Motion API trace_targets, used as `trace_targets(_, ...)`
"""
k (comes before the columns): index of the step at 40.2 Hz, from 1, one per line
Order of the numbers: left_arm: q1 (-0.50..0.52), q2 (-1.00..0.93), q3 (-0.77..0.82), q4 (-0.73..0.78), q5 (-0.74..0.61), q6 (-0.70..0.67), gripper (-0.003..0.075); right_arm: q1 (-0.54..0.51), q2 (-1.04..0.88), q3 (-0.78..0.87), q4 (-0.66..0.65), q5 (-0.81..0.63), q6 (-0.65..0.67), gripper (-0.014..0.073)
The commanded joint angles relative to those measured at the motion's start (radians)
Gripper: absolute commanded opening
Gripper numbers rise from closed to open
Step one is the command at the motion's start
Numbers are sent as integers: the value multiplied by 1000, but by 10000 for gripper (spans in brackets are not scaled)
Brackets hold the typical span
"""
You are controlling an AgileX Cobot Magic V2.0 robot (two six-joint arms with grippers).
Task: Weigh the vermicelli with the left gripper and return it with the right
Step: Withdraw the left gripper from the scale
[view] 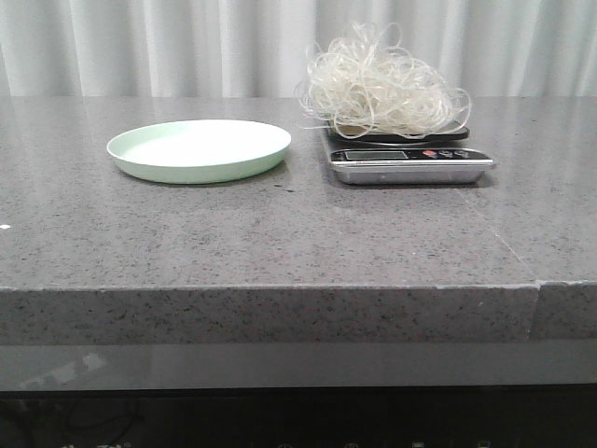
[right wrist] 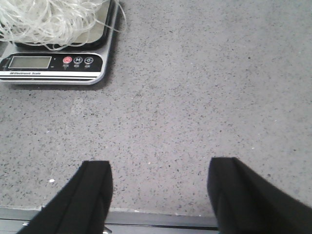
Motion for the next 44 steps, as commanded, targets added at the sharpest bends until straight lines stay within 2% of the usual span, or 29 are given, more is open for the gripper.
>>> trace_targets(1,-6,-141,115,3,-120,-13,440,-4,8,-36,24,-52,-20,540)
trace_targets(13,-6,-526,668,-43,-341,-16,440,4,18,-117,146,-19,-156,540)
trace_targets(21,-6,-727,935,-84,-385,-16,440,86,97,-210,153,38,-174,540)
trace_targets(31,-6,-922,1127,-84,-368,-16,440,193,250,-365,153,111,-204,540)
trace_targets(44,-6,-1023,1225,-78,-267,-16,440,248,472,-563,153,121,-217,540)
